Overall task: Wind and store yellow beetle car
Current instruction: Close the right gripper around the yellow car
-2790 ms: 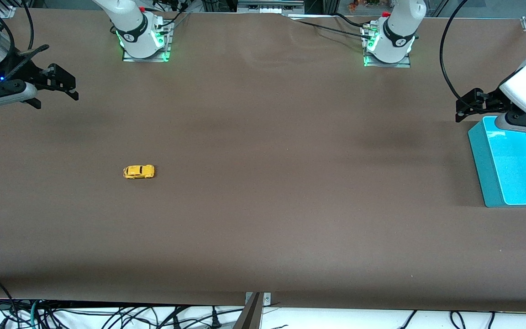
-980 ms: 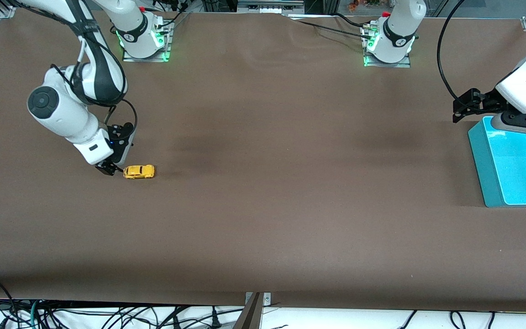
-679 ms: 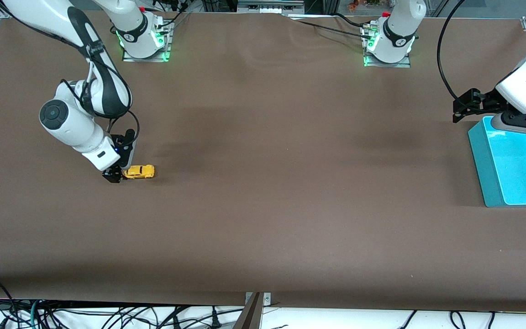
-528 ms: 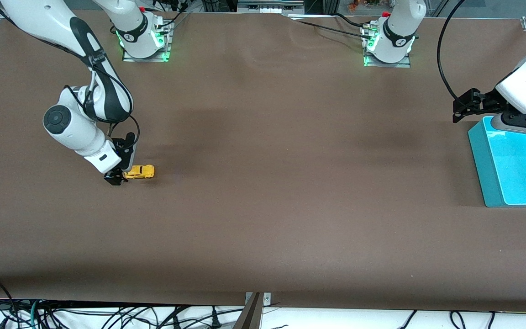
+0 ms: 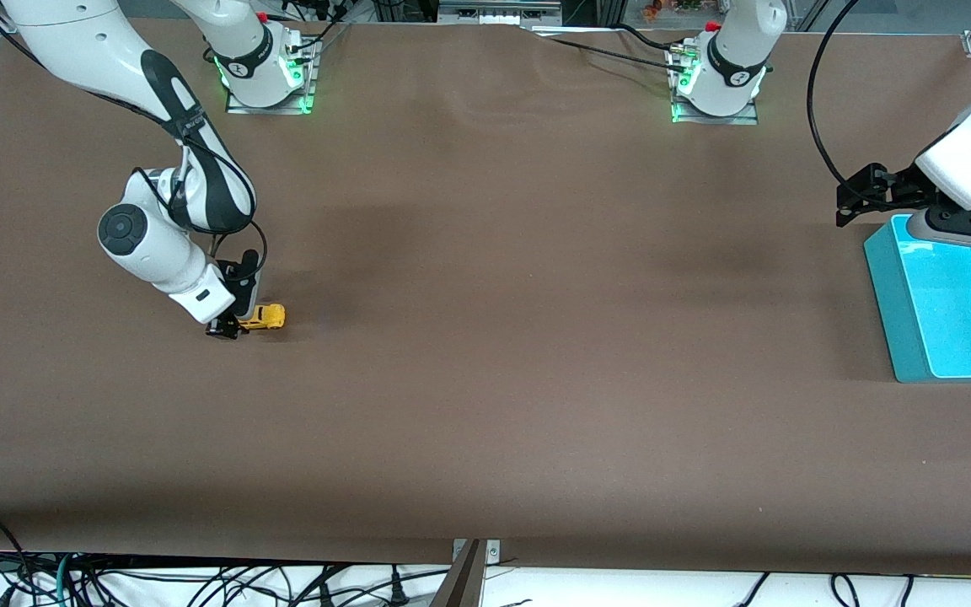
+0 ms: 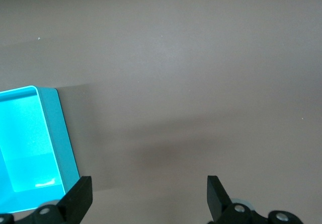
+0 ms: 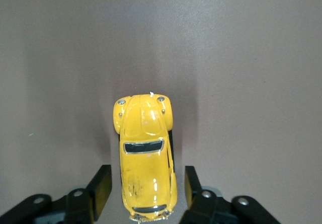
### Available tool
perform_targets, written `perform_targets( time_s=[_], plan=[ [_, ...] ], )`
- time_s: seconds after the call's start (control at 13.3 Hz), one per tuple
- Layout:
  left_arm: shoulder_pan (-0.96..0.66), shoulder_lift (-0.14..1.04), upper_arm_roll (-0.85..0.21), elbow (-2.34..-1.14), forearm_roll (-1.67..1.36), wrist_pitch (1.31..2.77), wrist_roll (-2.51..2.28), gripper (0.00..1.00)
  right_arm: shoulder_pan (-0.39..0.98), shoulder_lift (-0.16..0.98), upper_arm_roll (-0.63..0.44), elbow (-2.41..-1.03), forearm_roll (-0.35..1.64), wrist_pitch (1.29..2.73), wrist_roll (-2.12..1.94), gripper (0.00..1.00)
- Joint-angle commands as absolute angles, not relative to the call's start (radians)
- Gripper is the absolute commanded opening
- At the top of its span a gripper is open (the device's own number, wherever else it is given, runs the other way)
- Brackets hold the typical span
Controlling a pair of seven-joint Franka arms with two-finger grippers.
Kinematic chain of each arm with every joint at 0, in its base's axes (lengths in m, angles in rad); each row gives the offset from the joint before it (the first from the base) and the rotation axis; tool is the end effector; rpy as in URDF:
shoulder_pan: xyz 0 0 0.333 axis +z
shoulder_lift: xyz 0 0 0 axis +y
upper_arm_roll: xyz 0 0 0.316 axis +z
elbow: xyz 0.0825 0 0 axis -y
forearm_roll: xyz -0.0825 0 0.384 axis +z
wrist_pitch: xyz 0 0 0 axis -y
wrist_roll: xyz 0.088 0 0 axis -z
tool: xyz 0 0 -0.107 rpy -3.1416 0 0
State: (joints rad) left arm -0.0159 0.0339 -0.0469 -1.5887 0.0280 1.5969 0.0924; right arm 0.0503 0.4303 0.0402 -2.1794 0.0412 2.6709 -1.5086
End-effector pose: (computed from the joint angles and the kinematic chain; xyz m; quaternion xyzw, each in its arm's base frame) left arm 0.5652 -0.0322 0.5994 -0.9968 0.0780 0.0130 0.0130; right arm 0.5648 0.0503 0.1954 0.7109 0.7024 0.0351 0.0061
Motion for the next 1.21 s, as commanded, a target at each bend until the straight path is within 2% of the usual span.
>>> perform_targets(
  time_s=[0.0, 0.08, 0.23, 0.45, 1.13],
  plan=[
    [-0.018, 0.049, -0.044, -1.552, 0.023, 1.572, 0.089, 1.0, 0.035, 0.451, 0.054, -2.178, 0.04, 2.703, -1.535, 0.47],
    [-0.017, 0.049, -0.044, -1.554, 0.023, 1.572, 0.089, 1.0, 0.035, 0.449, 0.054, -2.177, 0.04, 2.701, -1.539, 0.39],
    [-0.015, 0.049, -0.044, -1.552, 0.023, 1.572, 0.089, 1.0, 0.035, 0.449, 0.054, -2.177, 0.04, 2.701, -1.539, 0.3],
    [-0.017, 0.049, -0.044, -1.552, 0.023, 1.572, 0.089, 1.0, 0.035, 0.451, 0.054, -2.177, 0.041, 2.701, -1.546, 0.22],
    [-0.014, 0.049, -0.044, -1.552, 0.023, 1.572, 0.089, 1.0, -0.005, 0.463, 0.055, -2.183, 0.043, 2.7, -1.669, 0.22]
  ],
)
